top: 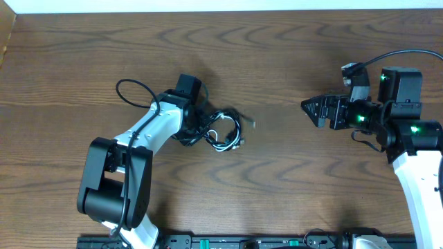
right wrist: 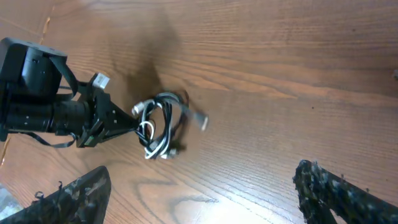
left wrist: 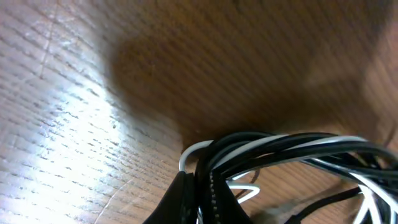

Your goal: Untangle cables

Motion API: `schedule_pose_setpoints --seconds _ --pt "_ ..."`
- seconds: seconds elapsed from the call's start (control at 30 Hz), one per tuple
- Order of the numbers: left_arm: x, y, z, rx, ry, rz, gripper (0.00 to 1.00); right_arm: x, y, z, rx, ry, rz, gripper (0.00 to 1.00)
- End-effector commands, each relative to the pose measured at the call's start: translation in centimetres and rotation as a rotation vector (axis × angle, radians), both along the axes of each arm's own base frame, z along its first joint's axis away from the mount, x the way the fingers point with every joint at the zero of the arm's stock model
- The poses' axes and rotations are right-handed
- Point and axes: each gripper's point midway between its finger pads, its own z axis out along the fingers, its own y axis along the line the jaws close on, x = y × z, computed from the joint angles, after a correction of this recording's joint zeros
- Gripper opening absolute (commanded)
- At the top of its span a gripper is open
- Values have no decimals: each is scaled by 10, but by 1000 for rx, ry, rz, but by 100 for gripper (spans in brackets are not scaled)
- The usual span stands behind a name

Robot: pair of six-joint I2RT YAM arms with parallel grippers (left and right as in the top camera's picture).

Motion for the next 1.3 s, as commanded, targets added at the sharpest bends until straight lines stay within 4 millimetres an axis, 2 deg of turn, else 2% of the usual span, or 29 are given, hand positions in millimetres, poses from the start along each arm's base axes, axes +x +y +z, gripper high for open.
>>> schedule_pose_setpoints --seconds 0.0,0.1,0.17,0.23,0.4,0.57,0.67,0.87,1.0,1.27 --pt "-3 8 -14 56 3 -53 8 2 -1 5 2 -8 -11 91" --pt "6 4 -7 45 -60 -136 7 3 -1 6 2 -11 -11 91" --pt "14 -2 10 17 -124 -206 7 3 -1 6 2 -15 -10 91" --pt "22 -12 33 -21 -214 -295 7 4 -1 7 2 -19 -10 91" --pt "33 -34 113 -118 -492 -452 8 6 3 11 26 -31 -1 91" --pt "25 -39 163 -171 -624 -469 7 5 15 16 35 -57 41 91" --pt "17 -47 180 -234 -656 -493 7 5 27 19 39 -76 72 89" --pt "5 -71 198 -406 -680 -566 7 11 36 22 68 -65 34 84" --pt "0 -90 222 -553 -737 -618 8 14 47 18 76 -57 59 80" --pt "10 -91 232 -623 -685 -453 8 23 78 1 94 -32 127 77"
